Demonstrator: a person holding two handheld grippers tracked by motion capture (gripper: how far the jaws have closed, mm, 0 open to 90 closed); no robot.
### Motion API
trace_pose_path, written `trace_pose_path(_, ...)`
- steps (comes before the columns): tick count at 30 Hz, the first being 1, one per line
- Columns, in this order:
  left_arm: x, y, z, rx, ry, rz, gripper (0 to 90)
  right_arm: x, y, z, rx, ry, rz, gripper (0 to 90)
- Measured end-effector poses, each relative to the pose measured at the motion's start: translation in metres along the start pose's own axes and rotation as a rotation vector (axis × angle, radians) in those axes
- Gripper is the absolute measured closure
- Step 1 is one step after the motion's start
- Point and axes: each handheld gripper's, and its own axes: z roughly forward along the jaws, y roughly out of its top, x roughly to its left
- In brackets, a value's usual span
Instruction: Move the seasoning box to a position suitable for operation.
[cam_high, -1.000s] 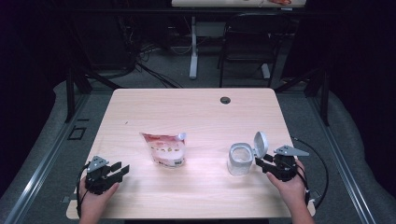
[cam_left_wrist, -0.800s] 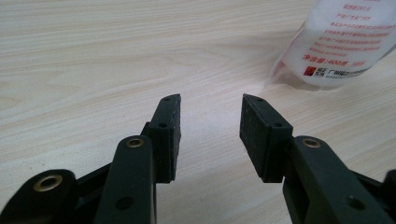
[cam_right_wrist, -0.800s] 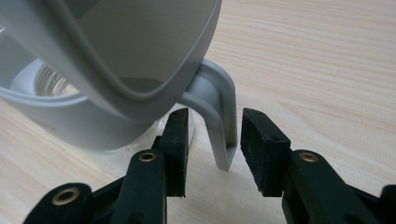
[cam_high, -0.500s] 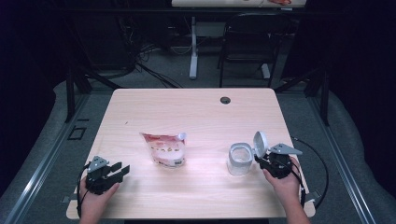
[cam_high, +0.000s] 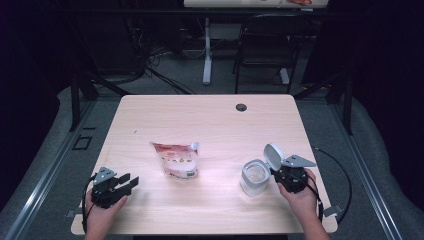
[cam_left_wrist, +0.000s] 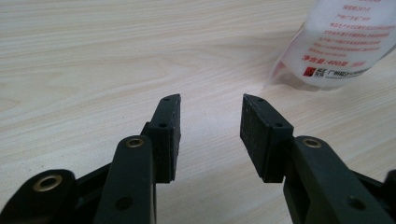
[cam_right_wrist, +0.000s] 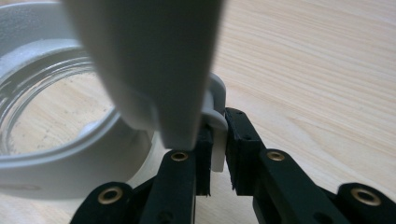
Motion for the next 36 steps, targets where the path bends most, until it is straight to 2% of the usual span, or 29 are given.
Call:
trace_pose_path(16,0.000,0.000,0.000,0.002,0.002,0.003,58.3,0.023,0.005,0.005,-0.001,0.060,-0.075,81.7)
trace_pose_path(18,0.000,0.000,0.000,0.003,0.003,0.003,58.4,0.026,0.005,0.006,-0.006,0.073,-0.068,81.7)
trace_pose_path(26,-0.001,0.000,0.001,0.004,0.002,0.004,58.4,0.030,0.006,0.009,-0.010,0.116,-0.093,81.5)
trace_pose_path(28,-0.001,0.000,0.001,0.004,0.001,0.005,58.4,0.029,0.005,0.010,-0.015,0.126,-0.083,80.8)
trace_pose_path(31,-0.001,0.000,0.001,0.004,0.001,0.005,58.4,0.025,0.004,0.010,-0.022,0.152,-0.036,78.9)
trace_pose_path(36,-0.001,0.000,0.000,0.003,0.002,0.001,58.4,0.022,0.001,0.005,-0.030,0.154,-0.024,74.3)
